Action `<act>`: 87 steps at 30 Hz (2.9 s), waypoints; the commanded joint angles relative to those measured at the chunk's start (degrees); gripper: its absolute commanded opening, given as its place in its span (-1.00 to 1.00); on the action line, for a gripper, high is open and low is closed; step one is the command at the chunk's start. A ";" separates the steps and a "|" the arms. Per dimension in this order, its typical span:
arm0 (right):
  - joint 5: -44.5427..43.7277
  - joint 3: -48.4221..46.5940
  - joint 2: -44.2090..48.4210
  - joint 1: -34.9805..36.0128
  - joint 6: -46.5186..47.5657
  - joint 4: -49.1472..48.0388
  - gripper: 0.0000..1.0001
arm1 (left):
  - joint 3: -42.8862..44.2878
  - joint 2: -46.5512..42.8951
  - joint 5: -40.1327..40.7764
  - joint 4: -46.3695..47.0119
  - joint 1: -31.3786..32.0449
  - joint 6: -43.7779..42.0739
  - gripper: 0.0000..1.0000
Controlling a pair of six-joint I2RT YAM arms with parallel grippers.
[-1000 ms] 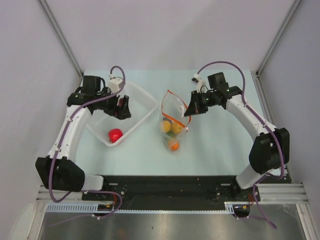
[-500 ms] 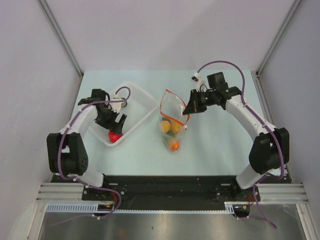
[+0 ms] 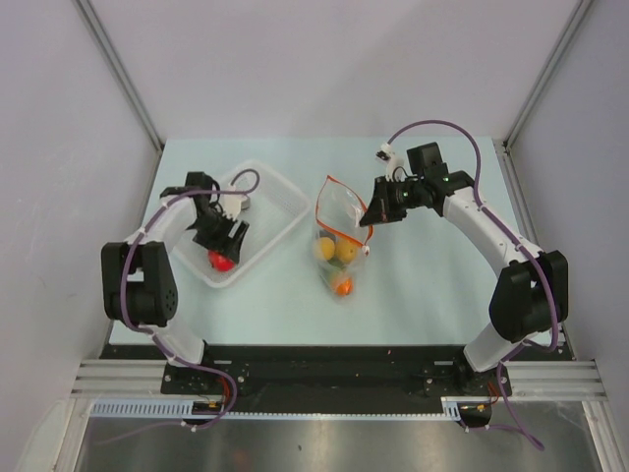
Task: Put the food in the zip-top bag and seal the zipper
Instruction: Pick up the fake fruit from the bin, then place the fake fruit in the zipper food storage bag, then pick up the fake fruit from the bin.
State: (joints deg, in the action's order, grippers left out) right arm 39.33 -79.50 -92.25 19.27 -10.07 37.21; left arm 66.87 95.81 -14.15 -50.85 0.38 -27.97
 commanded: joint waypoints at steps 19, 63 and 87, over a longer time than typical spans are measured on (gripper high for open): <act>0.92 -1.18 0.05 0.95 -1.80 -3.28 -1.00 | 36.22 -7.59 -12.83 15.25 31.59 20.32 0.20; 1.19 -0.21 0.67 0.95 -2.06 -3.99 -1.00 | 17.50 2.97 3.42 22.46 6.47 15.93 0.85; 1.62 0.67 0.40 -0.02 -1.98 -3.90 -1.00 | 22.87 22.05 7.30 28.62 6.56 6.96 0.65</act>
State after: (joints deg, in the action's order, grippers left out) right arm 39.97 -78.96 -92.27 19.53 -12.01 34.79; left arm 87.79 117.30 -6.35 -24.03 6.79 -19.00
